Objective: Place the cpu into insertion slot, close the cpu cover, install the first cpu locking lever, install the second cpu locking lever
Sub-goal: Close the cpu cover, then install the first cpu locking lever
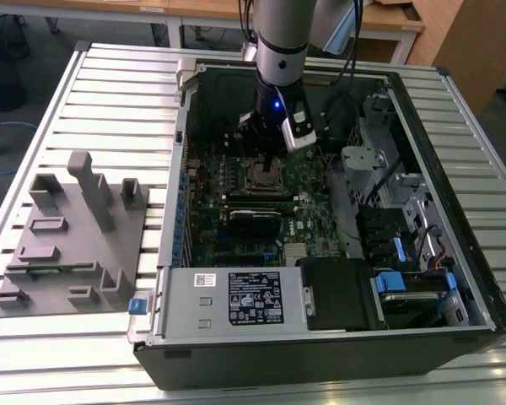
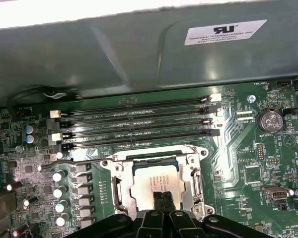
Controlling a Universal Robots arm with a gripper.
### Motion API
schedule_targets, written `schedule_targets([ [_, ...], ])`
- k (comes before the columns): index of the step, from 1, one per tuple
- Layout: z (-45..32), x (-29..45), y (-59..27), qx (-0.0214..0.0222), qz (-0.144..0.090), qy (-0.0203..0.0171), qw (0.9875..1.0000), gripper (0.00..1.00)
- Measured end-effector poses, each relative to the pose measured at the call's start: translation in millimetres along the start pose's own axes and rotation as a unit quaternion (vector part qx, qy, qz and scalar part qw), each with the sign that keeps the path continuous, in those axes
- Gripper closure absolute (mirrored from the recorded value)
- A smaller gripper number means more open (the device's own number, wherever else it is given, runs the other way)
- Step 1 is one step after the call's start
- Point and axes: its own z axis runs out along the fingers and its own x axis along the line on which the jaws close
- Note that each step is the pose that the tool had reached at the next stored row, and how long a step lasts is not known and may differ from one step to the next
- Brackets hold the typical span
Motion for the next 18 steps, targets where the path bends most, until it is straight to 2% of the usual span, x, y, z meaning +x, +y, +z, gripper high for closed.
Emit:
schedule_targets([
  [18,1.1,1.8,-0.3,-0.0001,-0.001,-0.0013,1.0000,0.90],
])
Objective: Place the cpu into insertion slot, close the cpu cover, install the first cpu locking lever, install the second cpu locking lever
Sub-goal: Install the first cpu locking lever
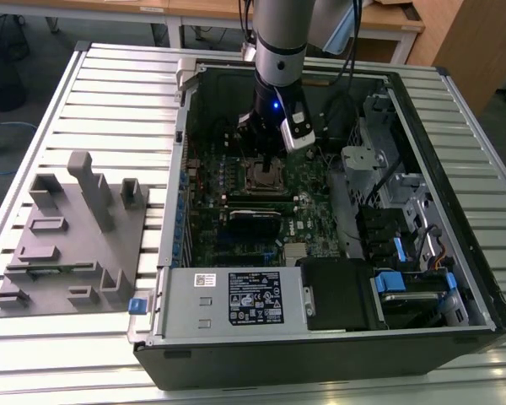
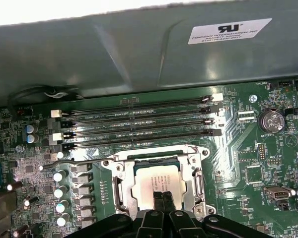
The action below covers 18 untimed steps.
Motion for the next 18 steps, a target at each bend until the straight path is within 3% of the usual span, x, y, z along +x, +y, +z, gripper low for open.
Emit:
schedule_targets([
  [7,-8.1,-0.1,0.3,0.0001,0.000,0.0000,1.0000,0.90],
  [18,-10.7,-0.1,0.4,0.0000,0.000,0.0000,1.0000,0.90],
])
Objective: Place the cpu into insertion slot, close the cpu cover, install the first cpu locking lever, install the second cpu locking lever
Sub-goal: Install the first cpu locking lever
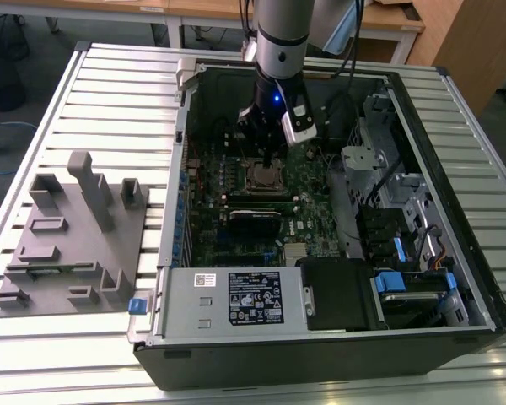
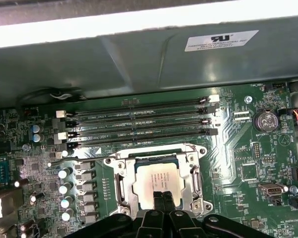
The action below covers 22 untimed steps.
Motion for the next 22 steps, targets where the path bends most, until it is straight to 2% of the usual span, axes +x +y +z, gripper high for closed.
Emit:
schedule_targets([
  [12,-1.8,0.0,0.0,-0.0005,0.000,0.0001,1.0000,0.90],
  [13,-1.9,0.0,0.0,-0.0015,0.000,0.0003,1.0000,0.90],
  [14,-1.8,0.0,0.0,-0.0045,0.000,0.0006,1.0000,0.90],
  [17,-1.7,0.0,0.0,-0.0188,0.000,0.0023,0.9998,0.90],
  [18,-1.8,0.0,0.0,-0.0221,0.000,0.0028,0.9998,0.90],
  [22,-1.7,0.0,0.0,-0.0227,0.000,0.0028,0.9997,0.90],
])
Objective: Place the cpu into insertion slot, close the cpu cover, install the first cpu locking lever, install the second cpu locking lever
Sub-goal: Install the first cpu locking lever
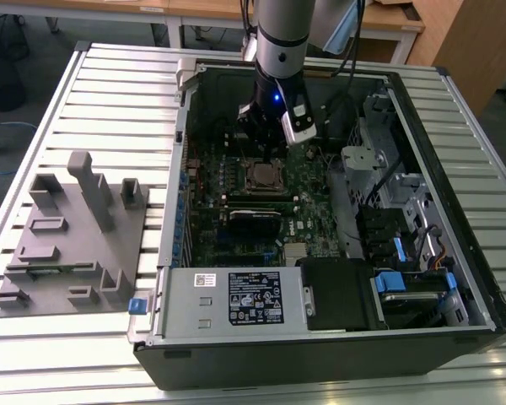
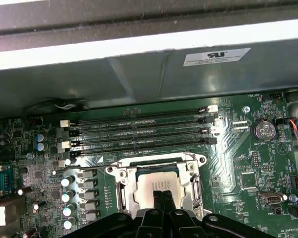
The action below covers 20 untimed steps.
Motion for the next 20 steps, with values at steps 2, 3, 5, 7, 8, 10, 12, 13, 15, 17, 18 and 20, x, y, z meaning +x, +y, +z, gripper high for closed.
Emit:
schedule_targets([
  [2,0.0,0.0,0.0,-0.0001,0.000,0.0000,1.0000,0.90],
  [3,0.0,0.0,0.0,-0.0001,0.000,0.0000,1.0000,0.90],
  [5,0.0,0.0,0.0,-0.0002,0.000,0.0000,1.0000,0.90],
  [7,0.0,0.0,0.0,-0.0003,0.000,0.0001,1.0000,0.90],
  [8,0.0,0.0,0.0,-0.0003,0.000,0.0000,1.0000,0.90],
  [10,0.0,0.8,-0.2,-0.0004,0.000,0.0000,1.0000,0.90],
  [12,-0.1,3.2,-0.5,-0.0004,0.000,-0.0002,1.0000,0.90],
  [13,-0.1,4.7,-0.7,-0.0004,0.000,-0.0004,1.0000,0.90],
  [15,-0.1,7.8,-1.0,-0.0005,0.000,-0.0008,1.0000,0.90],
  [17,-0.2,10.6,-1.3,-0.0005,0.000,-0.0013,1.0000,0.90],
  [18,-0.2,11.5,-1.4,-0.0005,0.000,-0.0014,1.0000,0.90],
  [20,-0.2,12.3,-1.5,-0.0005,0.000,-0.0016,1.0000,0.90],
])
